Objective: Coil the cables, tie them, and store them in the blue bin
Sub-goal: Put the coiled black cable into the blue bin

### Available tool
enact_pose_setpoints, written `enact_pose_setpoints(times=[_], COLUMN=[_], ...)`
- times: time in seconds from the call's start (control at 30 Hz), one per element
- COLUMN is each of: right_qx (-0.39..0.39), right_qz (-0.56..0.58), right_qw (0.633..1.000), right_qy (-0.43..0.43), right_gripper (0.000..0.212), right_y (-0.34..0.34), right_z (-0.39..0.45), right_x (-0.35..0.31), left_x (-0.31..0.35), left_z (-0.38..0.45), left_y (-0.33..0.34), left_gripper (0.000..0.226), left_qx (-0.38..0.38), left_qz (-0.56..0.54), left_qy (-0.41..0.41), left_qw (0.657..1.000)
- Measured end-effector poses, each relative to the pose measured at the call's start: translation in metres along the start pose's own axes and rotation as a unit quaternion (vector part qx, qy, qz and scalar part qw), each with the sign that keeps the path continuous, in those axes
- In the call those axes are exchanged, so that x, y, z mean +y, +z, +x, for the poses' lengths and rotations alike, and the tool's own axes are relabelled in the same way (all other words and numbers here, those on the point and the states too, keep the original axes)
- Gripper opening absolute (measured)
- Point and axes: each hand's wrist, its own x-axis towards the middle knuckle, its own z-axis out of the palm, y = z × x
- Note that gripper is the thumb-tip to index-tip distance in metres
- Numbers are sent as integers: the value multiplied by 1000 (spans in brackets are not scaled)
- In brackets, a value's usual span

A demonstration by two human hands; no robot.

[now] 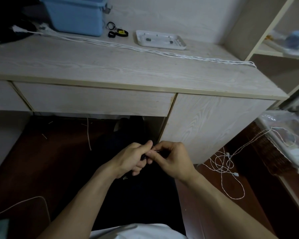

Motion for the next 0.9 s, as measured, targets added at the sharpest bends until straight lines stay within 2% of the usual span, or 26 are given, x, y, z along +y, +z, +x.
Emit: enact_pose_setpoints(times=[0.1,0.2,0.3,0.4,0.53,0.63,0.83,0.9], right_qx=[25,62,-17,-69,-30,14,66,62], right_qz=[-12,25,98,148,179,214,355,375], right_qw=[1000,995,992,981,976,964,892,883], right_qy=[14,69,82,102,124,159,271,275], right_gripper=[29,54,45,52,56,62,54,52], right_y=[6,7,6,9,12,11,14,14], right_z=[-2,-2,0,0,3,3,3,2], right_x=[0,3,4,2,-3,-8,-19,-18], left_x=[4,4,5,7,6,7,4,-1], left_z=[-2,-7,-12,-16,-13,-9,-6,-7], left_y=[-4,-6,-5,-8,-7,-3,-7,-10], left_gripper=[51,53,56,56,52,41,31,29], left_qx=[-5,-27,-21,-3,-19,-49,-77,-91], left_qz=[-20,-51,-125,-182,-274,-321,-314,-305], left_qy=[-7,-8,3,12,17,25,44,50], left_qw=[1000,998,992,983,961,946,945,947])
